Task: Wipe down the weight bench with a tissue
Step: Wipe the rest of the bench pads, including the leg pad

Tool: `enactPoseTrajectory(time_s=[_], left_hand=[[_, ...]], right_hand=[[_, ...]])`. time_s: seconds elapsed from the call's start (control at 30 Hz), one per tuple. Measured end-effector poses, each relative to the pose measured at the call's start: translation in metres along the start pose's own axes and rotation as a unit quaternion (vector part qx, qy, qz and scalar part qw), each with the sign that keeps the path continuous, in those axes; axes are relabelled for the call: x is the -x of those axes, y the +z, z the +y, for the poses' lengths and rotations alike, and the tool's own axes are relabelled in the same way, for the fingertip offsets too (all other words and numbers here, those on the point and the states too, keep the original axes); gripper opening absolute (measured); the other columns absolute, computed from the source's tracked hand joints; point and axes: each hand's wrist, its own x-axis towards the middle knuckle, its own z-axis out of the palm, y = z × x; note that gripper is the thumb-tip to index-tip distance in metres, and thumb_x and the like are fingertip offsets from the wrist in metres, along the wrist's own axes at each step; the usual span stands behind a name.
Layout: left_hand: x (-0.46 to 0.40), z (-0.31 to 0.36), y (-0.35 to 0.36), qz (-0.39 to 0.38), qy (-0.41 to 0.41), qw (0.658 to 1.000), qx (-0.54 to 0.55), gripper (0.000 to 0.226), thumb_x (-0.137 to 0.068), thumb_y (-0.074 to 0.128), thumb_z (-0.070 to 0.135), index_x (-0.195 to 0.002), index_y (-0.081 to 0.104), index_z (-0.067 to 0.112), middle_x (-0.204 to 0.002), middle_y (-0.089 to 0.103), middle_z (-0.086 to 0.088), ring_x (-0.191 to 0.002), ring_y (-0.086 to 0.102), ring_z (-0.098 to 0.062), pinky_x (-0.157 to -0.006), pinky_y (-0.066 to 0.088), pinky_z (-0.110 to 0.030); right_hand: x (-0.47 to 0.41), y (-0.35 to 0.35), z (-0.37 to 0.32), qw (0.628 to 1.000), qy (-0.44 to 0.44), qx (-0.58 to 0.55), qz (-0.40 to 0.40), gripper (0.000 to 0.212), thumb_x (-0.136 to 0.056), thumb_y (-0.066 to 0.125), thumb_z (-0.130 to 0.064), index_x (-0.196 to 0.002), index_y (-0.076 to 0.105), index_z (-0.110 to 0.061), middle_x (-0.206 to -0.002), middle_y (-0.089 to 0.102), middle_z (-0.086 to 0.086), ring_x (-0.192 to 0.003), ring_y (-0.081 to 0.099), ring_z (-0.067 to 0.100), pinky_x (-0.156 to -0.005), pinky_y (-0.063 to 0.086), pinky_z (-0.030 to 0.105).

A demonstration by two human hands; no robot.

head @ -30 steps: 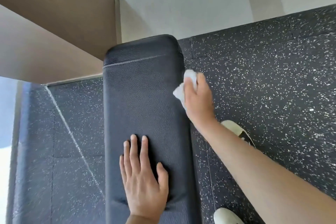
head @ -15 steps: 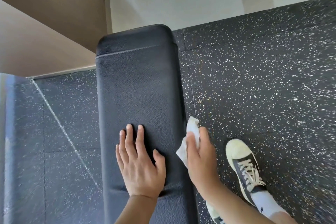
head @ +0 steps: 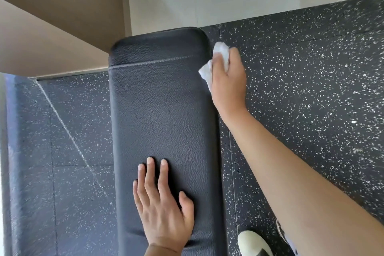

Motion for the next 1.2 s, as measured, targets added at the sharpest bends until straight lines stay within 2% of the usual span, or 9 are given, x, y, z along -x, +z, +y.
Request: enactPoseTrajectory(time_s=[0.07, 0.2, 0.33, 0.47, 0.53, 0.73, 0.87, 1.07, 1.2], left_hand=[[-0.001, 0.002, -0.001, -0.003, -0.003, 1.000, 0.006, 0.090, -0.076, 0.050, 0.036, -0.161, 0.029, 0.016, -0.171, 0.021, -0.009, -0.158, 0.018, -0.035, -0.125, 0.017, -0.059], [-0.001, 0.001, 0.000, -0.004, 0.003, 1.000, -0.003, 0.088, -0.077, 0.049, 0.036, -0.160, 0.031, 0.014, -0.170, 0.022, -0.011, -0.157, 0.019, -0.037, -0.124, 0.018, -0.060], [-0.001, 0.001, 0.001, 0.005, 0.011, 1.000, 0.000, 0.088, -0.076, 0.049, 0.035, -0.160, 0.032, 0.013, -0.170, 0.022, -0.011, -0.157, 0.019, -0.037, -0.124, 0.018, -0.059], [-0.001, -0.001, 0.001, 0.016, 0.018, 1.000, -0.003, 0.083, -0.080, 0.047, 0.035, -0.158, 0.037, 0.007, -0.168, 0.026, -0.015, -0.156, 0.021, -0.038, -0.122, 0.022, -0.062], [-0.001, 0.000, 0.001, 0.016, 0.018, 1.000, -0.006, 0.082, -0.081, 0.047, 0.034, -0.157, 0.037, 0.007, -0.167, 0.027, -0.015, -0.156, 0.021, -0.038, -0.122, 0.022, -0.063], [0.000, 0.001, -0.001, 0.022, 0.018, 1.000, -0.008, 0.080, -0.082, 0.046, 0.032, -0.158, 0.036, 0.009, -0.167, 0.027, -0.014, -0.156, 0.021, -0.038, -0.124, 0.020, -0.060], [0.000, 0.003, -0.001, 0.032, 0.015, 0.999, 0.003, 0.078, -0.084, 0.045, 0.033, -0.158, 0.036, 0.011, -0.167, 0.028, -0.013, -0.156, 0.021, -0.037, -0.124, 0.019, -0.058], [0.001, 0.005, -0.004, 0.045, 0.015, 0.999, 0.024, 0.074, -0.086, 0.046, 0.034, -0.157, 0.038, 0.014, -0.166, 0.031, -0.012, -0.155, 0.022, -0.035, -0.125, 0.018, -0.055], [0.003, 0.003, -0.003, 0.075, 0.015, 0.996, 0.051, 0.064, -0.085, 0.048, 0.031, -0.146, 0.049, 0.010, -0.157, 0.041, -0.015, -0.150, 0.031, -0.037, -0.122, 0.025, -0.056]], right_hand=[[0.031, -0.012, 0.014, 1.000, -0.010, 0.001, -0.013, 0.018, -0.100, 0.047, -0.037, -0.083, 0.040, -0.031, -0.068, 0.050, -0.020, -0.063, 0.046, 0.004, -0.061, 0.039, 0.031], [0.129, -0.046, 0.061, 0.999, 0.014, 0.026, -0.039, 0.028, -0.103, 0.045, -0.043, -0.083, 0.038, -0.025, -0.068, 0.044, -0.004, -0.062, 0.044, 0.014, -0.060, 0.042, 0.041], [0.196, -0.071, 0.083, 0.997, 0.022, 0.061, -0.050, 0.033, -0.103, 0.042, -0.053, -0.082, 0.037, -0.028, -0.068, 0.048, -0.007, -0.060, 0.048, 0.013, -0.055, 0.036, 0.024], [0.154, -0.051, 0.057, 0.998, 0.052, 0.025, -0.029, 0.026, -0.100, 0.047, -0.036, -0.077, 0.036, -0.031, -0.065, 0.047, -0.009, -0.060, 0.044, 0.014, -0.058, 0.040, 0.039], [0.111, -0.036, 0.039, 0.999, 0.052, -0.005, -0.012, 0.030, -0.099, 0.049, -0.030, -0.074, 0.036, -0.038, -0.064, 0.048, -0.014, -0.061, 0.042, 0.012, -0.060, 0.039, 0.040], [0.036, -0.016, 0.016, 0.999, 0.028, -0.046, 0.001, 0.035, -0.100, 0.053, -0.021, -0.072, 0.035, -0.028, -0.064, 0.041, -0.012, -0.064, 0.041, 0.016, -0.068, 0.042, 0.047], [0.098, -0.034, 0.038, 1.000, 0.020, -0.014, -0.003, 0.036, -0.100, 0.052, -0.026, -0.073, 0.034, -0.041, -0.060, 0.044, -0.017, -0.062, 0.040, 0.013, -0.063, 0.039, 0.041], [0.242, -0.082, 0.098, 0.999, 0.044, 0.004, -0.022, 0.027, -0.100, 0.049, -0.036, -0.079, 0.036, -0.023, -0.064, 0.044, -0.006, -0.061, 0.044, 0.019, -0.060, 0.044, 0.048], [0.268, -0.087, 0.099, 0.999, 0.045, 0.013, -0.027, 0.021, -0.096, 0.048, -0.040, -0.079, 0.039, -0.031, -0.065, 0.050, -0.008, -0.060, 0.047, 0.015, -0.058, 0.045, 0.043]])
